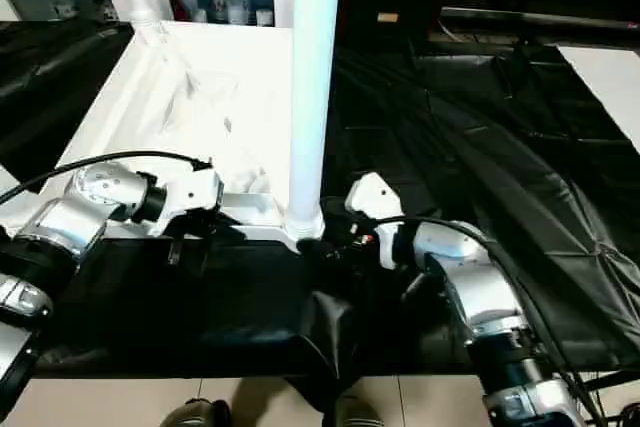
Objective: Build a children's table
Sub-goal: Rotate leg to tighten
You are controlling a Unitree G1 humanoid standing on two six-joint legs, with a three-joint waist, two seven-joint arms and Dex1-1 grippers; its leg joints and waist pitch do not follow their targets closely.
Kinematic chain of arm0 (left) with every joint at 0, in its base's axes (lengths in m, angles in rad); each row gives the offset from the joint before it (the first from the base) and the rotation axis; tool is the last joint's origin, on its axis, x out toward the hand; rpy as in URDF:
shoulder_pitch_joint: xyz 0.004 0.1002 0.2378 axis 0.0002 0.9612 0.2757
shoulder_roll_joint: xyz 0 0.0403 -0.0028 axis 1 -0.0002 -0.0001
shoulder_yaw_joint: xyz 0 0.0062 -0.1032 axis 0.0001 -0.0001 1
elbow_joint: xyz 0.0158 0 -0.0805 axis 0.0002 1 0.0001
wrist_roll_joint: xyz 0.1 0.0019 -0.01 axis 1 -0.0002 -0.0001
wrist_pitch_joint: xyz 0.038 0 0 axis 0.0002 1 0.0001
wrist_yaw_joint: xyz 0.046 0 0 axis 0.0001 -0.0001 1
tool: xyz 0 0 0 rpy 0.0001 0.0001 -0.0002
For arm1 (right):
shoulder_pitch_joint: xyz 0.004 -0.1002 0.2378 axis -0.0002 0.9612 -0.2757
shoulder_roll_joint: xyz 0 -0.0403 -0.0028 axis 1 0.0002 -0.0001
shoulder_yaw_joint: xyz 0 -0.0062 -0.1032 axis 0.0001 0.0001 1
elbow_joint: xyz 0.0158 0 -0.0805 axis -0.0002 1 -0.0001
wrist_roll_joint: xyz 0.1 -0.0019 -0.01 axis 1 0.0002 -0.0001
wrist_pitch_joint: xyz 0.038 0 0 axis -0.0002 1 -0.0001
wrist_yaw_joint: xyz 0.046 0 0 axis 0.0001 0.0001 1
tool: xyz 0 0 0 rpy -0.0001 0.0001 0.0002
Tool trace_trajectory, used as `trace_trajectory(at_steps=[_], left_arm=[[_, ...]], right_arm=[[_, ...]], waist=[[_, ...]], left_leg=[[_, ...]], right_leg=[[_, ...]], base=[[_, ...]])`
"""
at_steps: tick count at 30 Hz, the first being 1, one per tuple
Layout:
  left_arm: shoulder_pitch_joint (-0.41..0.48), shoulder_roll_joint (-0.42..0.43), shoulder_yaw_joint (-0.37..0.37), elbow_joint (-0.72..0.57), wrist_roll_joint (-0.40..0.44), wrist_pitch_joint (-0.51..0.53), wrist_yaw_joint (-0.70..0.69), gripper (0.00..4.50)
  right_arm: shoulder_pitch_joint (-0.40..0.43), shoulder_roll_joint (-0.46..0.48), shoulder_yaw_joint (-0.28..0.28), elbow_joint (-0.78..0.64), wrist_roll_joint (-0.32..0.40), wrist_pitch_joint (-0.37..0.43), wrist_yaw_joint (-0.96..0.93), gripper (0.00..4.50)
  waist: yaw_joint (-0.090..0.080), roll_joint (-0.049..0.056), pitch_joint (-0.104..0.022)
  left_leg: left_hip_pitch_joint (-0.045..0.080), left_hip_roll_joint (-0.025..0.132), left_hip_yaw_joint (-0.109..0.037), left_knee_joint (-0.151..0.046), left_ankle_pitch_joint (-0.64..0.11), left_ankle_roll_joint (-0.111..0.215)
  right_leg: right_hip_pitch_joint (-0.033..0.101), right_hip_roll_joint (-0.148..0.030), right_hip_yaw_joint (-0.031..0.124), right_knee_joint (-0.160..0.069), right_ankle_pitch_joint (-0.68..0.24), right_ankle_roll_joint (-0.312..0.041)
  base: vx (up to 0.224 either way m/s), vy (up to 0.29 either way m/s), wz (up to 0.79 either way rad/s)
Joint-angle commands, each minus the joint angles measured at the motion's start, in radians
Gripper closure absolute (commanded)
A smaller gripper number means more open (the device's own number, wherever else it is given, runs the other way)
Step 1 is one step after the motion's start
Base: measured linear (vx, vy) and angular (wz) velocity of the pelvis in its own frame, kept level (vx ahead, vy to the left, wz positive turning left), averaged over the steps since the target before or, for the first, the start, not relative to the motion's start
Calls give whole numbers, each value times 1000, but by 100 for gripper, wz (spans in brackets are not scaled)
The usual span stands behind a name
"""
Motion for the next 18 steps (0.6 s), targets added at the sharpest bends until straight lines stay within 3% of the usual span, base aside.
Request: trace_trajectory(at_steps=[1,12,18], left_arm=[[31,-22,30,-24,-47,-2,1,450],[46,-43,59,-33,-75,16,-4,450],[54,-63,84,-37,-98,27,-8,450]], right_arm=[[-17,16,-5,27,6,-19,-14,90],[-38,45,-14,78,23,-56,-4,173],[-46,47,-15,104,19,-77,2,180]], waist=[[0,1,-80],[-1,3,-77],[-2,5,-78]], left_leg=[[20,31,-16,-68,-214,35],[21,32,-16,-70,-218,37],[20,31,-15,-69,-207,42]], right_leg=[[59,-66,36,-71,-228,-243],[57,-67,35,-74,-240,-244],[59,-66,36,-71,-209,-253]], base=[[0,0,0],[0,0,0],[0,0,0]])
